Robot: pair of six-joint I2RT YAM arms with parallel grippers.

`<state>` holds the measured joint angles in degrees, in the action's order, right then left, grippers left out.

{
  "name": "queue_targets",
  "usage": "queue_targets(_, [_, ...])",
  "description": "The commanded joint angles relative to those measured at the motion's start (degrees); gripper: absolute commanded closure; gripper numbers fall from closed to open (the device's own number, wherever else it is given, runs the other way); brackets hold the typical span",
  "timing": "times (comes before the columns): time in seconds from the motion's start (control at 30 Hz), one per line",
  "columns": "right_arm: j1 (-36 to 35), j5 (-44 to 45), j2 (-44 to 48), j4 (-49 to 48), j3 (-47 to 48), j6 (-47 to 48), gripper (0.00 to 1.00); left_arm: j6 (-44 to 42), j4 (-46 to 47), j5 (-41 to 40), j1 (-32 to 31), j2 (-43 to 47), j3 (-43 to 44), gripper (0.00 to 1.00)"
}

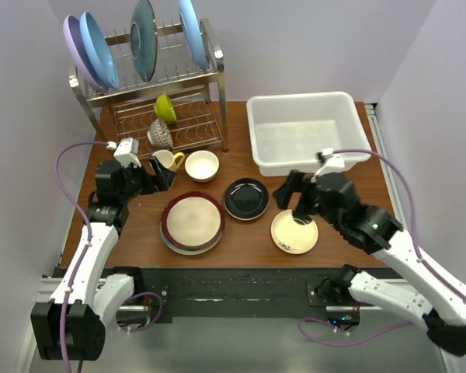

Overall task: Place the plates into the plastic bin on the countertop
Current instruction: Pick up the plate at the center of the board.

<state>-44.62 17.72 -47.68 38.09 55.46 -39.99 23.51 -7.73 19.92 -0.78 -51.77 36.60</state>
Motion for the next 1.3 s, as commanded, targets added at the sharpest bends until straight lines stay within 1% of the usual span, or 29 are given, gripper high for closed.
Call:
queue_targets(0.0, [-17.46, 10.57, -9.95, -3.37, 7.18, -2.38, 0.01, 1.10, 0.09, 5.03, 0.07, 0.09, 0.40, 0.00])
queue_targets(0.03, [-19.34, 11.80, -15.46, -3.28, 8.51, -2.55, 0.01, 1.02, -0.18, 5.56, 0.16, 0.18, 0.66, 0.00])
queue_targets(0.1, [-22.51, 10.77, -19.97, -4.59, 11.14, -3.17, 0.01, 1.10, -1.14, 6.70, 0.07, 0.79, 0.93, 0.00])
queue_targets(0.17, [-24.01, 9.02, -24.29, -7.22, 11.68, -4.57, 0.01, 0.93, -2.11, 8.37, 0.16, 0.35, 1.81, 0.00])
queue_targets(0.27, [-24.46, 5.76, -26.05, -12.40, 9.85, -5.80, 0.01, 1.19, -5.45, 7.59, 0.16, 0.09, 3.04, 0.00])
queue_targets(0.33, [-24.46, 4.44, -26.32, -14.00, 8.26, -6.15, 0.01, 1.63, -9.14, 6.19, 0.16, -0.09, 4.44, 0.00])
queue_targets(0.43, [-24.46, 4.35, -26.67, -14.26, 7.82, -6.51, 0.01, 3.03, -15.37, -0.12, 0.16, -1.31, 6.73, 0.00])
queue_targets(0.53, [-24.46, 3.73, -27.11, -15.49, 6.77, -6.77, 0.01, 4.52, -20.56, -4.26, 0.16, -2.28, 7.70, 0.02])
queue_targets(0.67, [-24.46, 1.89, -29.31, -15.15, 7.28, -7.30, 0.01, 5.93, -25.48, -6.47, 0.16, -3.34, 7.61, 0.03])
queue_targets(0.8, [-24.46, 0.92, -33.17, -12.86, 9.75, -7.38, 0.01, 6.81, -27.34, -6.83, 0.16, -4.13, 5.94, 0.04])
queue_targets(0.9, [-24.20, -0.40, -34.93, -12.86, 10.19, -7.82, 0.01, 6.82, -28.66, -5.95, 0.16, -4.48, 5.06, 0.08])
queue_targets(0.93, [-24.02, -2.23, -35.20, -13.82, 10.02, -8.09, 0.01, 6.82, -28.75, -5.77, 0.16, -3.87, 4.89, 0.09])
queue_targets(0.97, [-23.33, -3.64, -35.29, -14.87, 8.97, -8.61, 0.01, 6.73, -28.92, -5.77, 0.07, -3.43, 4.45, 0.12])
queue_targets(1.0, [-22.88, -4.87, -35.37, -17.06, 8.18, -9.05, 0.01, 6.47, -29.01, -5.95, 0.16, -2.73, 4.36, 0.14])
queue_targets(1.1, [-21.83, -8.13, -35.29, -19.71, 5.36, -10.28, 0.01, 5.15, -29.89, -6.21, 0.16, -2.55, 4.18, 0.18])
queue_targets(1.17, [-21.04, -9.53, -35.20, -21.29, 3.87, -10.72, 0.01, 4.36, -30.68, -6.12, 0.16, -2.72, 3.66, 0.25])
queue_targets(1.23, [-20.51, -10.33, -35.20, -22.43, 3.25, -10.90, 0.02, 3.48, -30.68, -5.60, 0.16, -2.72, 2.87, 0.27])
queue_targets(1.27, [-20.07, -10.59, -35.20, -22.70, 2.73, -10.90, 0.02, 3.30, -31.20, -5.34, 0.07, -2.72, 2.43, 0.31])
